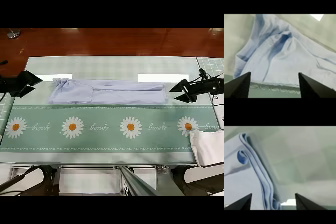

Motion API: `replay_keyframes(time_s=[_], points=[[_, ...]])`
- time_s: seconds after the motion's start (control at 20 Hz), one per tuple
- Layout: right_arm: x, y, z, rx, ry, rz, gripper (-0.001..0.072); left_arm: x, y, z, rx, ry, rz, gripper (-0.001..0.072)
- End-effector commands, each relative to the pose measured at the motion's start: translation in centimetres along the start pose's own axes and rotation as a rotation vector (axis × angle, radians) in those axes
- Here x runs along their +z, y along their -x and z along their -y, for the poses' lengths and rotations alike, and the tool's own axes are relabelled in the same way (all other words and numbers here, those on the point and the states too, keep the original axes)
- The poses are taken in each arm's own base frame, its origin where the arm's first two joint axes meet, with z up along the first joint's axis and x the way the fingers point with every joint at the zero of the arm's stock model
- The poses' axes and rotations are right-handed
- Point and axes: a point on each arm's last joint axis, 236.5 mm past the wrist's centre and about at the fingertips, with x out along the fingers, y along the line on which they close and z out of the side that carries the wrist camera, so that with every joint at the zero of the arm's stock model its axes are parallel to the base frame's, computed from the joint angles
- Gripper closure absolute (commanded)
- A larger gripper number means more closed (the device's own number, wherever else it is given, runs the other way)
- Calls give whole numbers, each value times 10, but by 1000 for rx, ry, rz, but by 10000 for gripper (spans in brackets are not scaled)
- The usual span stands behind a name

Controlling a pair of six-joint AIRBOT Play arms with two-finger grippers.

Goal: Fold the shirts.

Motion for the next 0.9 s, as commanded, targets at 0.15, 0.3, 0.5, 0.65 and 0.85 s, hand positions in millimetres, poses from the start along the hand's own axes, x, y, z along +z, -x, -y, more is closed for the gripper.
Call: replay_keyframes(time_s=[0.15,0.3,0.5,0.65,0.85], points=[[-5,-41,-27,48,20,-30,94,-60,8,59,-83,-160,-4,4],[-20,-63,-54,90,57,-74,94,-78,-7,80,-124,-183,-61,4],[-23,-62,-80,89,142,-86,684,-102,-23,105,-184,-193,-138,210],[-23,-38,-83,64,178,-98,688,-111,-26,115,-205,-240,-157,686],[-42,22,-71,-71,281,-36,688,-119,-25,149,-254,-341,-154,687]])
